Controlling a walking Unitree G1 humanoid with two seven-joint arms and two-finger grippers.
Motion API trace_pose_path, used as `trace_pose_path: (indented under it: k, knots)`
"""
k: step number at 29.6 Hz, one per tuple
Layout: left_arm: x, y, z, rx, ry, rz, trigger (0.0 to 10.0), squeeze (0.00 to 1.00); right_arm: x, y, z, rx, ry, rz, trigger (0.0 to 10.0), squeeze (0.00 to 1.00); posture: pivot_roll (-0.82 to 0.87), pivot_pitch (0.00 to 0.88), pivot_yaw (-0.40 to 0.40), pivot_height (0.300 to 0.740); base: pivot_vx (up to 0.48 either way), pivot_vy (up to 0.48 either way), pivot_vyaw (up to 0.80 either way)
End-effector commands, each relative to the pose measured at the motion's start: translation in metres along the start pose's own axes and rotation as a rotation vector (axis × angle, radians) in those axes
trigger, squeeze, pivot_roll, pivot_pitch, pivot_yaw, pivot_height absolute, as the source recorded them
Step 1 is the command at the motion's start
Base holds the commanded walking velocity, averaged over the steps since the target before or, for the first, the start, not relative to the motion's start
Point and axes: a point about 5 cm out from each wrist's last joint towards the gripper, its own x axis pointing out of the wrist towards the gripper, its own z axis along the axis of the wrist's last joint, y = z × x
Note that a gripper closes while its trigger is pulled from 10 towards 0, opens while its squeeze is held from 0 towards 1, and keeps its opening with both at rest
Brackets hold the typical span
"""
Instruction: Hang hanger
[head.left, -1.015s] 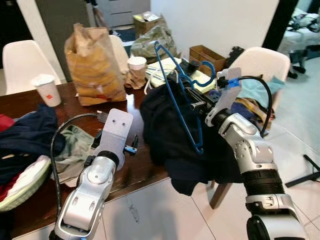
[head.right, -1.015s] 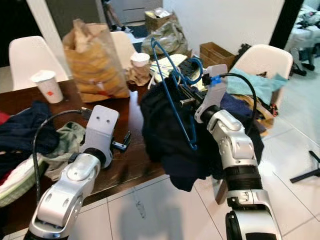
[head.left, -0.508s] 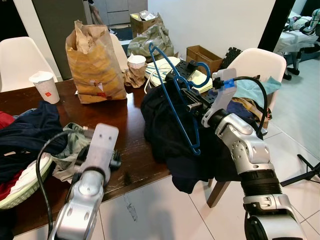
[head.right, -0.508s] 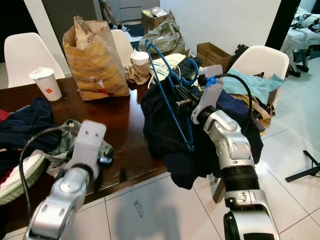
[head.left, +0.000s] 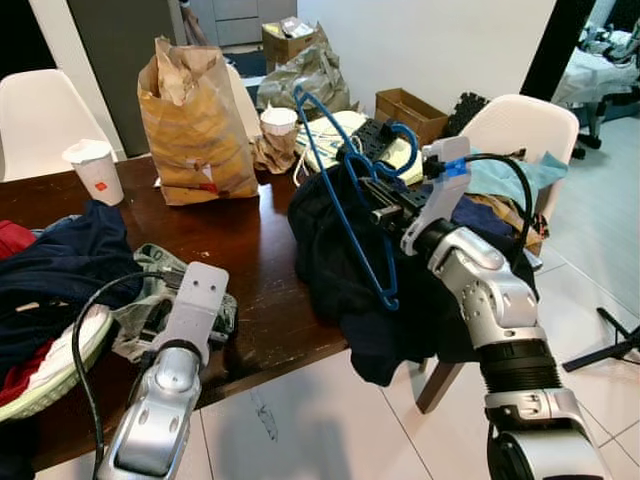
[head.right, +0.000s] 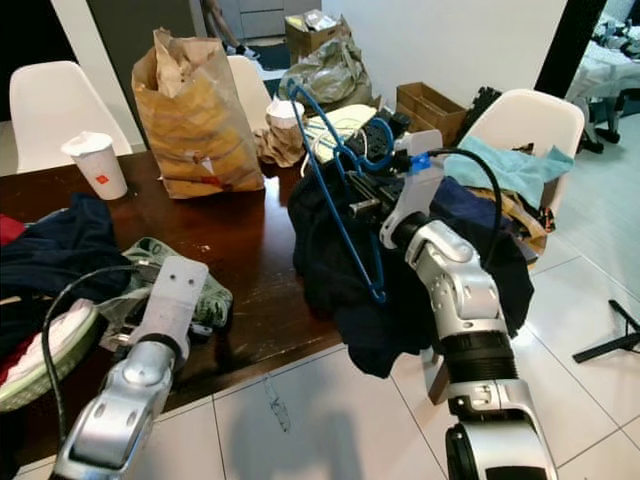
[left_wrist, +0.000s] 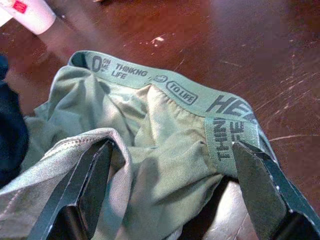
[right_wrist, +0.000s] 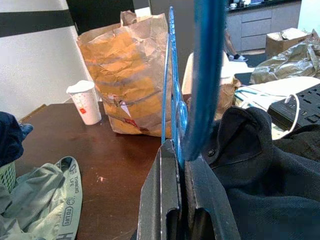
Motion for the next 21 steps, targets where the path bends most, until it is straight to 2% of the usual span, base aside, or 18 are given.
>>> trace_pose_path:
  k: [1,9,13,15,17,21]
  knots:
    - [0.004,0.0,-0.004,0.012,-0.002,-0.029,10.0,0.0,-0.001,0.002,0.001,-0.003,0.0,0.002,10.0,0.0,-0.05,0.062,0.002,0.74,0.0,0.0,0.0]
    - [0.001,-0.014,0.009,0.01,-0.087,-0.1,10.0,0.0,-0.001,0.0,0.002,-0.006,0.0,-0.002,10.0,0.0,-0.05,0.063,0.002,0.74,0.0,0.0,0.0]
    - [-0.008,-0.029,0.021,-0.015,-0.138,-0.154,10.0,0.0,-0.001,0.0,0.002,-0.007,0.0,-0.001,10.0,0.0,-0.05,0.064,0.003,0.74,0.0,0.0,0.0]
    - [-0.008,-0.029,0.021,-0.015,-0.138,-0.154,10.0,0.0,-0.001,0.0,0.002,-0.007,0.0,-0.001,10.0,0.0,-0.05,0.064,0.003,0.74,0.0,0.0,0.0]
    - [-0.012,-0.038,0.02,-0.016,-0.134,-0.181,10.0,0.0,-0.001,0.0,0.002,-0.007,0.0,-0.001,10.0,0.0,-0.04,0.063,0.005,0.74,0.0,0.0,0.0]
    - [-0.014,-0.044,0.014,-0.007,-0.107,-0.203,10.0,0.0,-0.001,0.0,0.002,-0.007,0.001,-0.001,10.0,0.0,-0.05,0.06,0.005,0.74,0.0,0.0,0.0]
